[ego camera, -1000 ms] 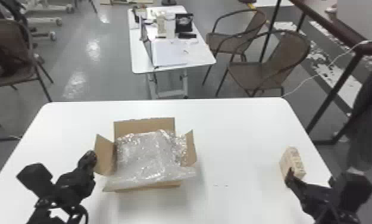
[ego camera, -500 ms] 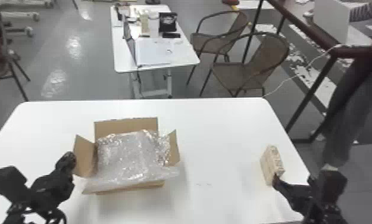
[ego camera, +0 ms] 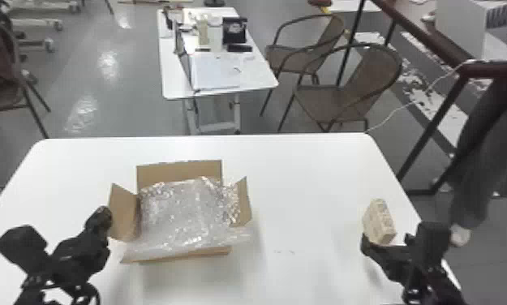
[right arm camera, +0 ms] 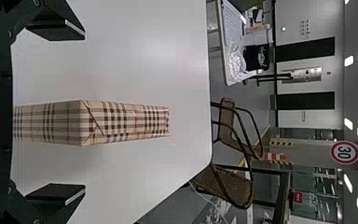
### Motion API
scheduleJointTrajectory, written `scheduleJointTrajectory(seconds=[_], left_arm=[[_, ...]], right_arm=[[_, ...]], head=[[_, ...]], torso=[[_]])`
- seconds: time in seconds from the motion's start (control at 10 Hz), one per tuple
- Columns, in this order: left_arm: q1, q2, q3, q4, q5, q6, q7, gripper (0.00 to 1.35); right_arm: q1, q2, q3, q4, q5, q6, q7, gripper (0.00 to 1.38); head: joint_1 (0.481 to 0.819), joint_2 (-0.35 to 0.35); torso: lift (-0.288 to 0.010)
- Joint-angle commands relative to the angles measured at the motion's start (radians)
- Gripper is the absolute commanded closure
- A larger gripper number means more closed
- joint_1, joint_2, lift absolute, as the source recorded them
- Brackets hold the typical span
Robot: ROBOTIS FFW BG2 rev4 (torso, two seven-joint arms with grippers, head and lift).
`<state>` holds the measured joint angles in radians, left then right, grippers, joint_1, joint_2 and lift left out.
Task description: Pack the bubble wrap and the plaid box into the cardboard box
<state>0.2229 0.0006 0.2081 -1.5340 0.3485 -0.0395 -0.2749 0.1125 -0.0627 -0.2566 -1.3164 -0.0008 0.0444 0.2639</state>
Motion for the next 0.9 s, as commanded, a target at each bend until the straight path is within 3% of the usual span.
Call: scheduleJointTrajectory(seconds=[0.0, 0.2, 0.3, 0.5, 0.8], left_arm=[[0.001, -0.003, 0.001, 0.000, 0.000, 0.003, -0.001, 1.20], [-0.001, -0.003, -0.001, 0.000, 0.000, 0.004, -0.007, 1.20], [0.003, -0.003, 0.002, 0.000, 0.001, 0.004, -0.007, 1.20], [0.003, -0.003, 0.007, 0.000, 0.001, 0.003, -0.009, 1.20], [0.004, -0.003, 0.008, 0.000, 0.001, 0.001, -0.010, 1.20]], right_arm=[[-0.036, 0.001, 0.000, 0.043, 0.036, -0.003, 0.000, 0.14], [-0.082, -0.006, 0.000, 0.112, 0.051, -0.026, 0.014, 0.14], [-0.089, -0.009, -0.001, 0.120, 0.058, -0.029, 0.014, 0.22], [-0.096, -0.022, -0.001, 0.135, 0.048, -0.029, 0.014, 0.96], [-0.091, -0.017, -0.001, 0.118, 0.039, -0.023, 0.011, 1.24]], head=[[0.695, -0.051], [0.695, -0.049], [0.695, -0.050], [0.695, -0.052], [0.695, -0.055]], torso=[[0.000], [0.000], [0.000], [0.000], [0.000]])
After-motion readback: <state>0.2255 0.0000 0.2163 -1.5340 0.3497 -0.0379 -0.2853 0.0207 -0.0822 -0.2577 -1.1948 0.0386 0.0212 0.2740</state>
